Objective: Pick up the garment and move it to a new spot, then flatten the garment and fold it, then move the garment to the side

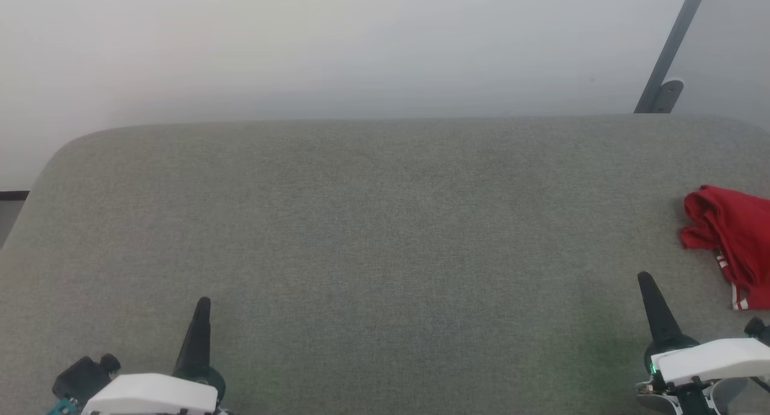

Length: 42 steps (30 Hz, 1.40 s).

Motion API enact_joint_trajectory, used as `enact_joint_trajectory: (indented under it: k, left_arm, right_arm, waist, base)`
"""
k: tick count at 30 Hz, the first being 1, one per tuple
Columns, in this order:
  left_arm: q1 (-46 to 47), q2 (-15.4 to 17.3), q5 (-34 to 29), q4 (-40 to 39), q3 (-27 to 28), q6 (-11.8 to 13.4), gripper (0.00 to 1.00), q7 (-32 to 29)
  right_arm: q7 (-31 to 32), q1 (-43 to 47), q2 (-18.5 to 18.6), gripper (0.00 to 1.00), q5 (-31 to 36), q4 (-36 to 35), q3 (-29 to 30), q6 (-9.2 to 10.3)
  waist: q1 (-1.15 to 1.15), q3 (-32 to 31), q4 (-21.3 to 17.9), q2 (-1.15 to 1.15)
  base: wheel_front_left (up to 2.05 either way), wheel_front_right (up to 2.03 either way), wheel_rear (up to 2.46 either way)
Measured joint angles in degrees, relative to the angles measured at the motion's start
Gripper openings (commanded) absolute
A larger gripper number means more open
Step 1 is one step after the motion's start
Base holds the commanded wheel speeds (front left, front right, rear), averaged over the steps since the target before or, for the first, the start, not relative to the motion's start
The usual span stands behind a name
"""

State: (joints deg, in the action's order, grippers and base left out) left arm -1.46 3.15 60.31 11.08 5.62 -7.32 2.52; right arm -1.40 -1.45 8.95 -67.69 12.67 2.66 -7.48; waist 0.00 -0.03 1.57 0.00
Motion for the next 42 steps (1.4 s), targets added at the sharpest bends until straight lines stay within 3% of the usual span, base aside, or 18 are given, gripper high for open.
enact_joint_trajectory:
  k: [42]
  left_arm:
    - [5.22, 0.03, 22.28, 2.05, 0.2, -0.01, 0.0, -6.02]
  right_arm:
    - [5.46, -3.13, -4.09, 0.0, -17.02, 0.83, 2.76, 0.0]
  waist:
    - [0.0, 0.13, -1.0, 0.0]
  base:
    - [0.0, 0.0, 0.0]
